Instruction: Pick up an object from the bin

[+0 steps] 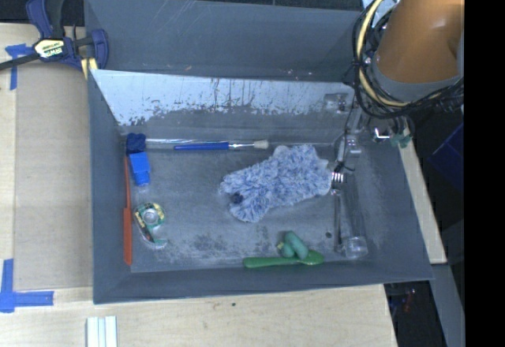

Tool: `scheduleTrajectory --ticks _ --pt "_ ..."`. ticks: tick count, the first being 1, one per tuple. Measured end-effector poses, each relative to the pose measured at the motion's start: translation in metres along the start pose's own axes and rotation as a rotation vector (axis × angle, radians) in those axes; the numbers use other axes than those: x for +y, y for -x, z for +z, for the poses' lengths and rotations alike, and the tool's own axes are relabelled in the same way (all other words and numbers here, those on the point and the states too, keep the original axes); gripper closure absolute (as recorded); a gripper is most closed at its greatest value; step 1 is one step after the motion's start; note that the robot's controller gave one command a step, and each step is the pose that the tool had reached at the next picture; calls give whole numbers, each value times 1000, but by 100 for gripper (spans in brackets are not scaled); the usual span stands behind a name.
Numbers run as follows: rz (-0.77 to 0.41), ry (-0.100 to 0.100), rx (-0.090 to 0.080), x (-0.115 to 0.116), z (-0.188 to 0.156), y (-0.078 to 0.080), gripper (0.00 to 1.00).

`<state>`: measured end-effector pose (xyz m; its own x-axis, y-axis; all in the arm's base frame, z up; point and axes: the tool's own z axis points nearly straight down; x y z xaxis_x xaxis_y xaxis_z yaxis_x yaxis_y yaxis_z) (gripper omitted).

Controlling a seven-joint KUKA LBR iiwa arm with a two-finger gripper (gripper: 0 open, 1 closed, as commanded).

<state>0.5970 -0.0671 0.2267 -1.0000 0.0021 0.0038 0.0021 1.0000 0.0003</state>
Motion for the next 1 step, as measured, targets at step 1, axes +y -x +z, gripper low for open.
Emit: scheduleTrajectory --ticks 1 --pt "-2 -1 -8 0 -5 2 0"
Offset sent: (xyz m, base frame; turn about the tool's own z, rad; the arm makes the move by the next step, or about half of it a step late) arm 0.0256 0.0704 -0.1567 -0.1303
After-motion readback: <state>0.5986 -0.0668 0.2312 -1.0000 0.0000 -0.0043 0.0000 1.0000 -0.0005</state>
